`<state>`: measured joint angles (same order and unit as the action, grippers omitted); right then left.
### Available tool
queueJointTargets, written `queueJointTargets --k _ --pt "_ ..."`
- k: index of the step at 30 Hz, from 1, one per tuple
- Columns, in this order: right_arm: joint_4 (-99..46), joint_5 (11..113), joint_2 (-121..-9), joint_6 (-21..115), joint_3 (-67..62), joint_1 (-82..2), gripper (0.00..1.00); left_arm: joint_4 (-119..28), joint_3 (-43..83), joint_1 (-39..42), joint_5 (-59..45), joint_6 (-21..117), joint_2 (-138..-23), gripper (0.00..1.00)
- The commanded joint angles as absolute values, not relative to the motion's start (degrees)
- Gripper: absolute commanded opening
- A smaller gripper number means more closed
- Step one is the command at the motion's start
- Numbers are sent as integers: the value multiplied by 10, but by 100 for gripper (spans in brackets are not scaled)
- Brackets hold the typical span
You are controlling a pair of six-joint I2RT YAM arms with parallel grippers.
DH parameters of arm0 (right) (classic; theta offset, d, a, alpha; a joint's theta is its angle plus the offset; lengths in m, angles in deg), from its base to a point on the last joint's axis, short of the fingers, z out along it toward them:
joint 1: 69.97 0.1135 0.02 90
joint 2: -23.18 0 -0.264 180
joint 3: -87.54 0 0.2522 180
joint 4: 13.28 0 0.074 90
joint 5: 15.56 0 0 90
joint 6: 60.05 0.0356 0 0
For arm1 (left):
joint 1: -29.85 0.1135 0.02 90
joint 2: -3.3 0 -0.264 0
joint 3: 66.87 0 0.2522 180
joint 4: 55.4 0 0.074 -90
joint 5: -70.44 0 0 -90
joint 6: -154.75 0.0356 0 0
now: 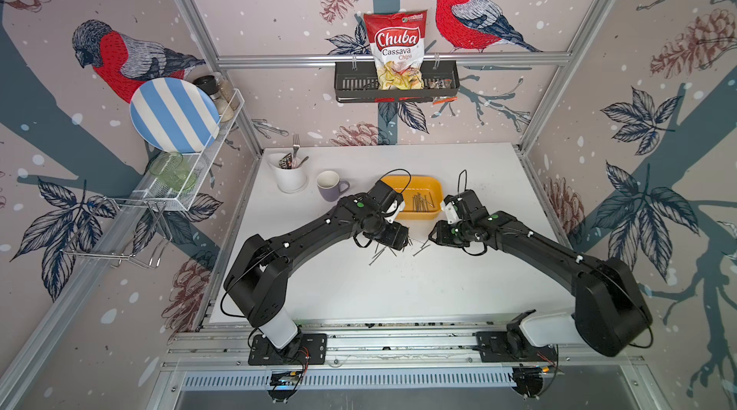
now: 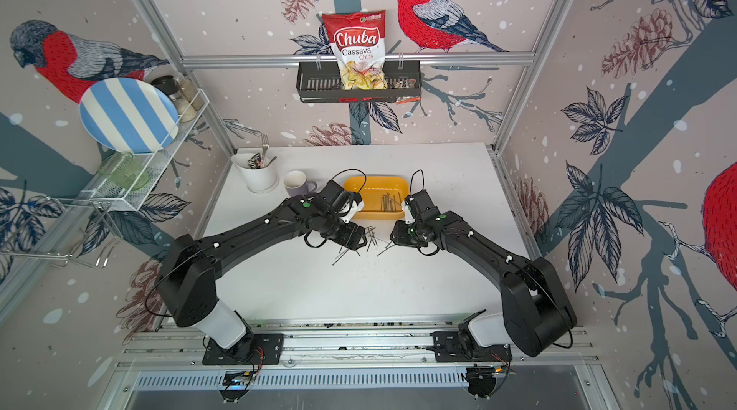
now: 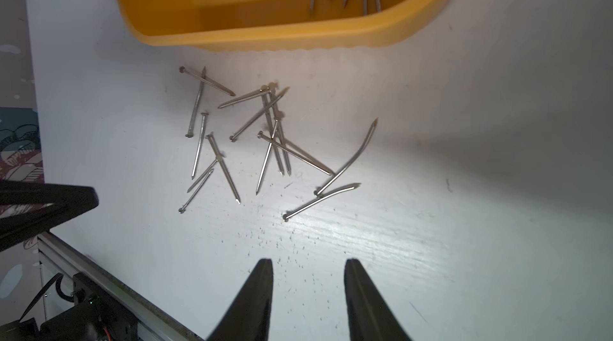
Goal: Put the nails on the desktop into the storage box
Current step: Pick up the nail from the center of the board.
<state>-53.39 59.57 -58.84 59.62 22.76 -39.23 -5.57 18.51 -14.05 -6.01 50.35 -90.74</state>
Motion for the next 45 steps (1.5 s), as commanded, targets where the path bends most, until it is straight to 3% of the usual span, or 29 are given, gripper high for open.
queueJointTargets --k 1,9,20,28,39,45 --pt "-571 607 -615 619 209 -391 40 -96 183 -168 -67 550 -917 78" --pt "-571 608 -591 640 236 -422 40 -92 250 -229 -94 598 -1021 69" --pt "-585 595 -458 639 310 -523 38 -58 345 -249 -133 598 -1144 47" --pt "-591 579 -442 619 321 -549 38 -29 390 -249 -168 597 -1192 39" --pt "-579 561 -457 604 319 -564 37 -4 382 -249 -185 600 -1206 36" --pt "-576 565 -454 604 320 -565 37 10 368 -249 -183 611 -1205 24"
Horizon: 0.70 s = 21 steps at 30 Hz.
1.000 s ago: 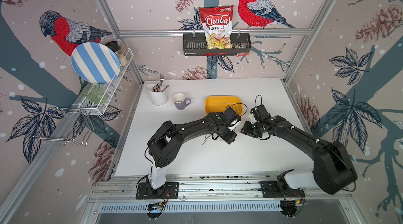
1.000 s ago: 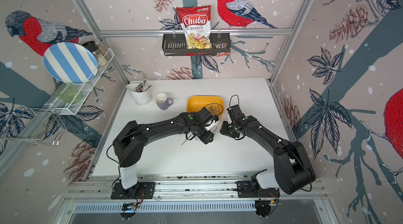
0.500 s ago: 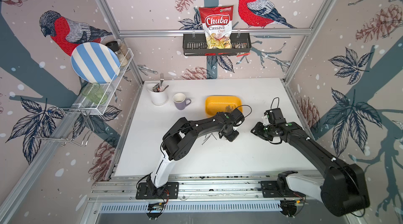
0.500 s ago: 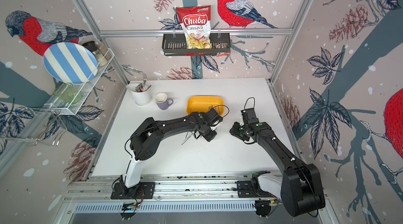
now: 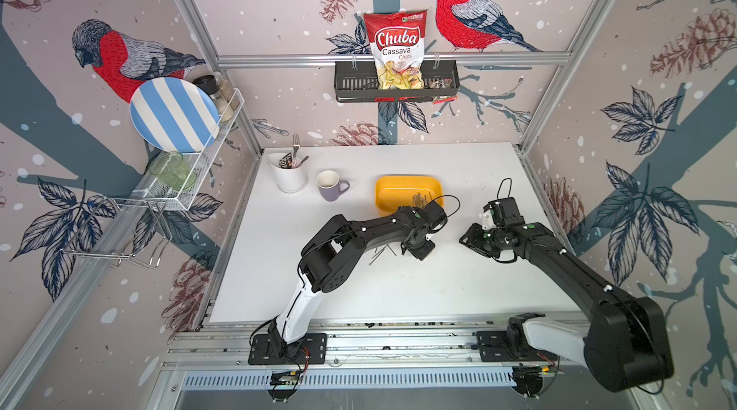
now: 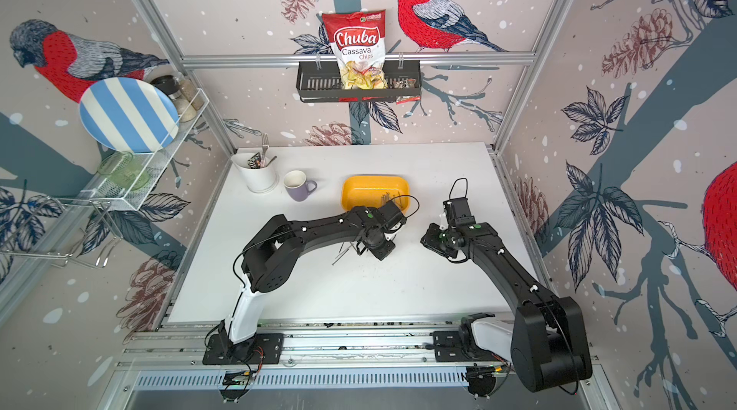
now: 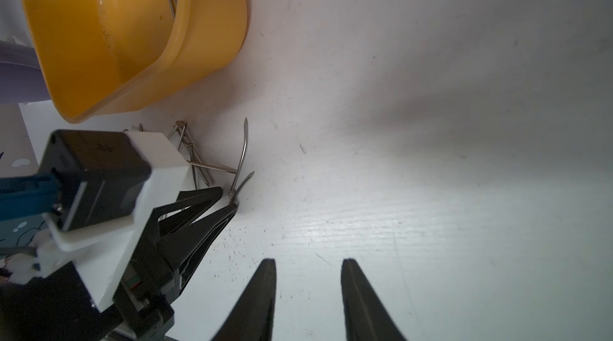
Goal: Put the nails on the desktop into the storage box
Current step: Pick up the nail from the center of the board.
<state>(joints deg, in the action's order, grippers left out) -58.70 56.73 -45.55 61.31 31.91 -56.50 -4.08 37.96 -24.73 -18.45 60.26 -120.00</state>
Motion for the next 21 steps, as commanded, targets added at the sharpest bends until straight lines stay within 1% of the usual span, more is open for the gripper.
queueJointTargets --k 1,6,9,12,21 --pt "-575 565 -453 604 321 -565 37 14 365 -249 -182 612 -1204 22" --pt "-567 568 -453 605 326 -567 37 25 348 -254 -168 620 -1203 15" --pt "-562 571 -454 605 326 -568 38 33 337 -260 -159 625 -1203 9" --pt "-556 570 -455 608 326 -568 38 38 324 -266 -150 627 -1200 0" --pt "-536 565 -468 614 328 -568 38 45 317 -272 -145 620 -1178 0"
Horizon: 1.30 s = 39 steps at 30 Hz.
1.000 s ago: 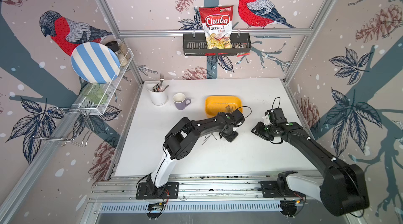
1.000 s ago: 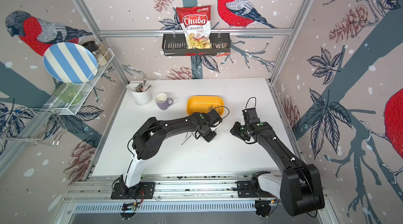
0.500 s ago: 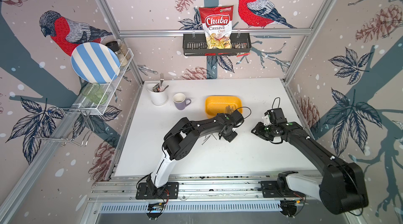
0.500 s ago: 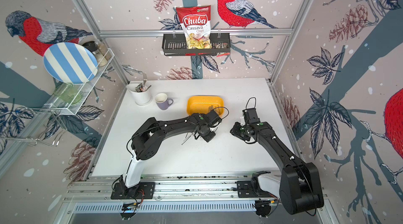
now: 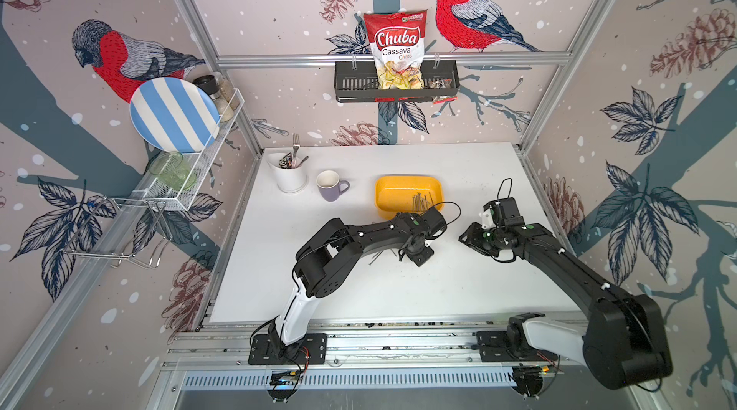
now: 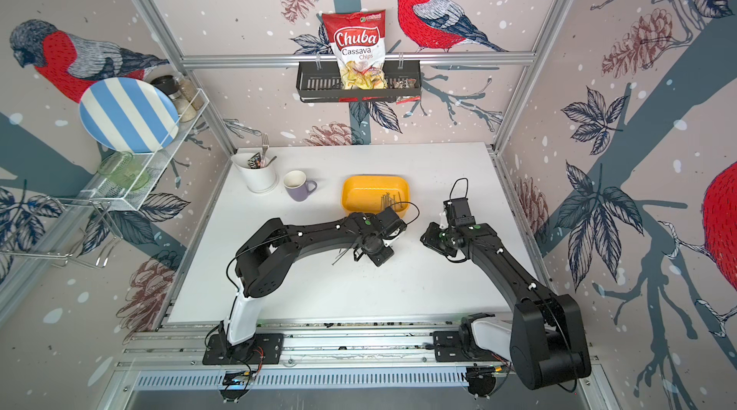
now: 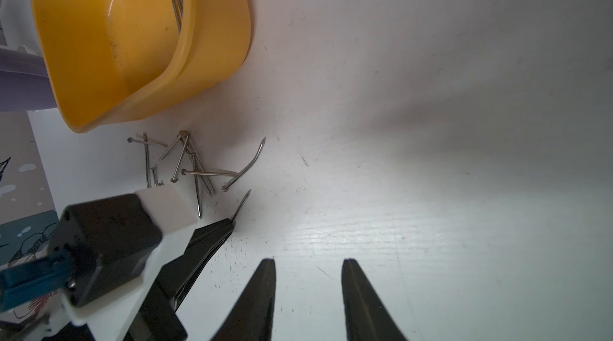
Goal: Put the nails on the desktop into the storage box
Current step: Pick up the nail from the center of the board, then place the nail in the storage box.
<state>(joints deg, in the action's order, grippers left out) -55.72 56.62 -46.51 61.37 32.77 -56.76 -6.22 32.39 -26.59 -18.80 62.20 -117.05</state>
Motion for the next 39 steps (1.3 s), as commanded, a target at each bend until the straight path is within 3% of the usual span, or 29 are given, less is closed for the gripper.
queueJointTargets --k 1,8,16,29,39 --pt "-535 565 -470 615 327 -568 38 45 323 -271 -148 618 -1173 0" --pt "-526 565 -484 614 309 -568 38 58 402 -246 -133 586 -1120 0" --pt "-511 558 -484 624 303 -568 37 21 456 -155 -100 508 -1061 0" --pt "-518 567 -472 634 294 -563 37 49 706 -45 -13 423 -1291 0" --pt "-526 576 -484 626 275 -562 37 -32 639 -36 19 334 -1317 0"
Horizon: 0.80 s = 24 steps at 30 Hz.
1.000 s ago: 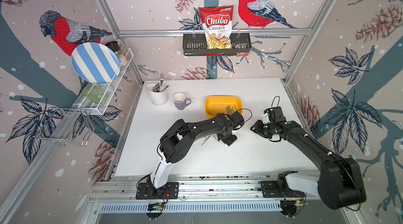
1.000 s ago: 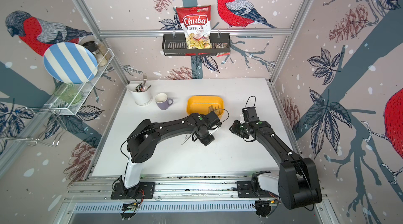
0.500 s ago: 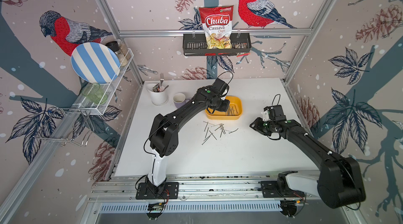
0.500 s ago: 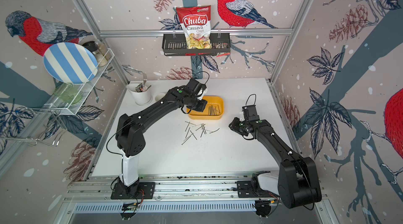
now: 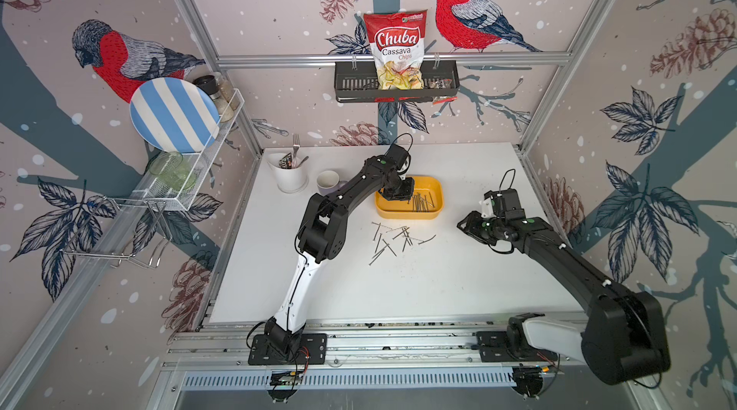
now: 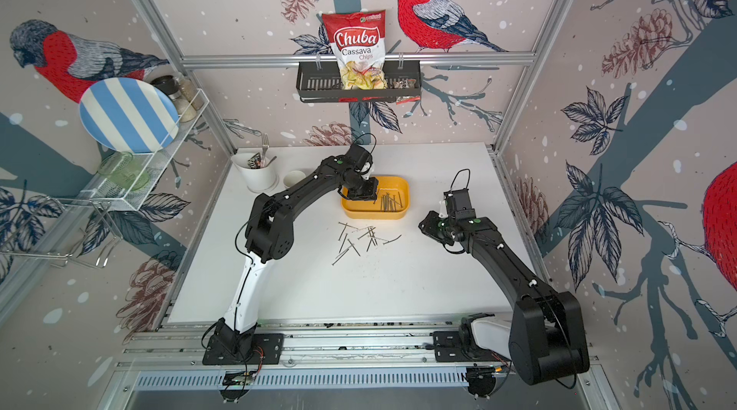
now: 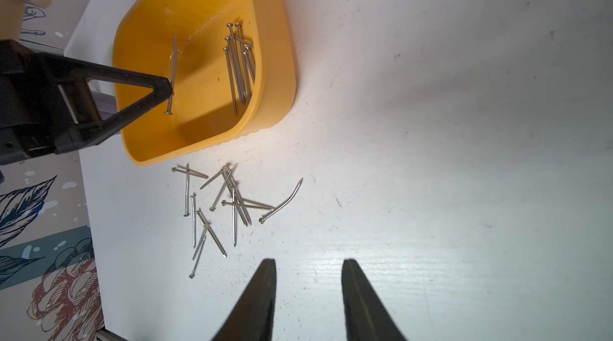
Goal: Put the nails on the desktop into the storage box
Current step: Place the nail in the storage box.
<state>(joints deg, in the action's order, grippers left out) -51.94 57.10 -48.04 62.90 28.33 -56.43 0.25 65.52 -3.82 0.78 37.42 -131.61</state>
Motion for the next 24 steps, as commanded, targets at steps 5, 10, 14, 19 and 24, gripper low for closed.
queueJointTargets --k 5,10,14,19,24 --pt "-523 578 -530 611 254 -535 37 -64 617 -32 15 297 -1326 0" --pt "-534 589 -571 605 221 -498 38 -66 622 -30 22 285 -1335 10" --pt "-539 595 -608 619 197 -471 40 -66 622 -30 26 280 -1334 27" --pt "-559 600 -652 658 162 -457 43 -62 612 -30 30 280 -1320 37" --pt "-562 593 -682 663 135 -431 44 -65 571 -30 17 298 -1260 44"
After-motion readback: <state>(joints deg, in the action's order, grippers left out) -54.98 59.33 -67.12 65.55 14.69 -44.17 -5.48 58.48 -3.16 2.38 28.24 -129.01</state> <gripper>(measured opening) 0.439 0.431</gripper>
